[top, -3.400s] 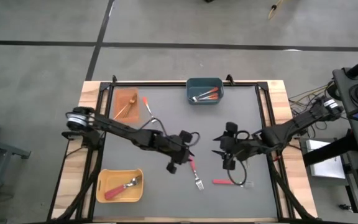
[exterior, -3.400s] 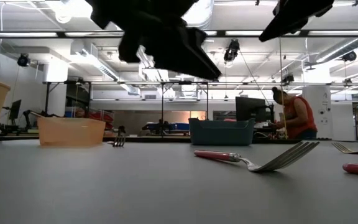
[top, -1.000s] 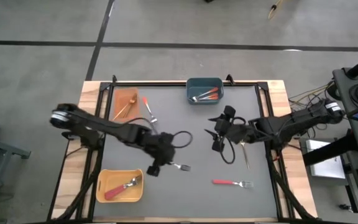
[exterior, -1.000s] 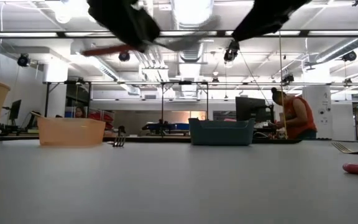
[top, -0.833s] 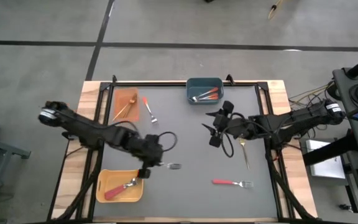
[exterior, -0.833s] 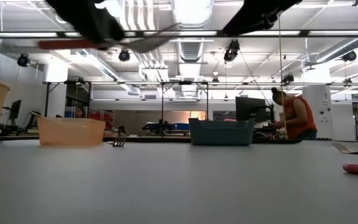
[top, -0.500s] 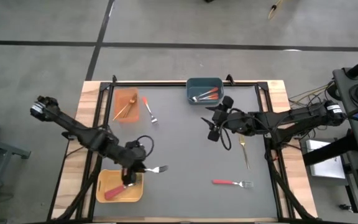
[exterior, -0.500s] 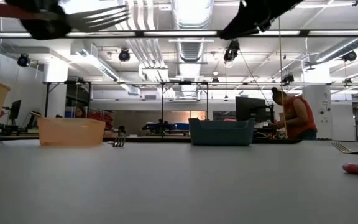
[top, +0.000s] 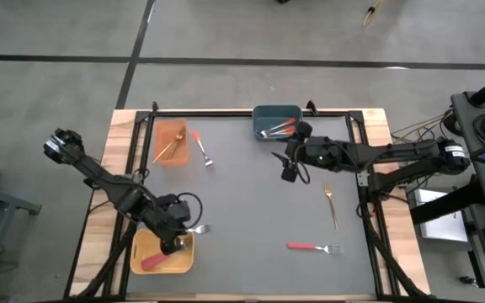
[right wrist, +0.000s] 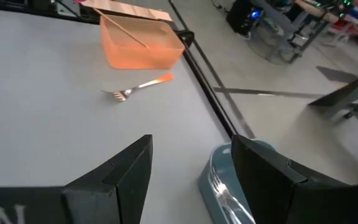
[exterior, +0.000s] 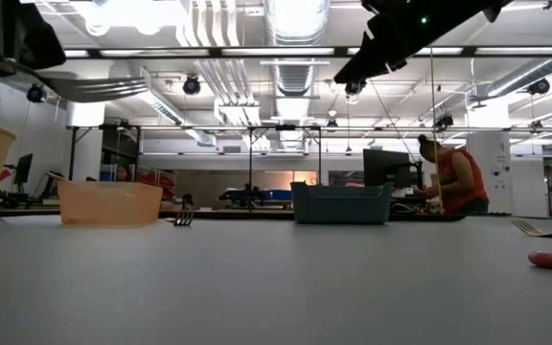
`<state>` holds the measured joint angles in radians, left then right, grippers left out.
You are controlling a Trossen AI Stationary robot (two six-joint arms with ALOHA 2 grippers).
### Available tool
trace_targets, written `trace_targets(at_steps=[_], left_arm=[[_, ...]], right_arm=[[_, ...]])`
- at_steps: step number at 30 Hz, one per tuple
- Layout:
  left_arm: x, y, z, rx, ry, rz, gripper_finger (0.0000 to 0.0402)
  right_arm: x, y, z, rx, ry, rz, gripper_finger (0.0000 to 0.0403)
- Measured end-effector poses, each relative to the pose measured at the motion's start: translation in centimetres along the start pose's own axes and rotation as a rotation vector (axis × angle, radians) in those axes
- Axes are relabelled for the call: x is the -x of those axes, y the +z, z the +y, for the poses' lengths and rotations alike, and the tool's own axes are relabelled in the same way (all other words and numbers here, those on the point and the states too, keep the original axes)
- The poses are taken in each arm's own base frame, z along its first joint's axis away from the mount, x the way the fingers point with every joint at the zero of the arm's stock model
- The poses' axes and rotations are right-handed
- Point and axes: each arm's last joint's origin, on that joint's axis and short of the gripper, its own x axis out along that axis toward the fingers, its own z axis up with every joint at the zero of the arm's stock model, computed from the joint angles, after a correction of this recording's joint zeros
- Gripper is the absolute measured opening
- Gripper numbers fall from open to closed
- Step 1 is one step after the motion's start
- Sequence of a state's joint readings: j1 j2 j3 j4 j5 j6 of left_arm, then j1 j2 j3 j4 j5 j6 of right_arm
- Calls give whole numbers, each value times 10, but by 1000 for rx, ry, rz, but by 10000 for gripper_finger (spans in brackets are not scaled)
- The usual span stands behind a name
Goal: Sort silverware by color (type)
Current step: Put the pink fork into the yellow bin
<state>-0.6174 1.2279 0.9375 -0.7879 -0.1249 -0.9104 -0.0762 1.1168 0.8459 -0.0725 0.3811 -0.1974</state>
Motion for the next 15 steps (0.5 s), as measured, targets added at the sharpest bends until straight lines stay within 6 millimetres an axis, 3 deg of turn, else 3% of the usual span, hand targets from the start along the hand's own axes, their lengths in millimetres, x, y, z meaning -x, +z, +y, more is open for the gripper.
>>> trace_targets(at_steps=[15], left_arm=[[-3, -12, -9, -6, -8, 43, 36]], right_arm=[[-3, -2, -6, -25, -7, 7, 210]])
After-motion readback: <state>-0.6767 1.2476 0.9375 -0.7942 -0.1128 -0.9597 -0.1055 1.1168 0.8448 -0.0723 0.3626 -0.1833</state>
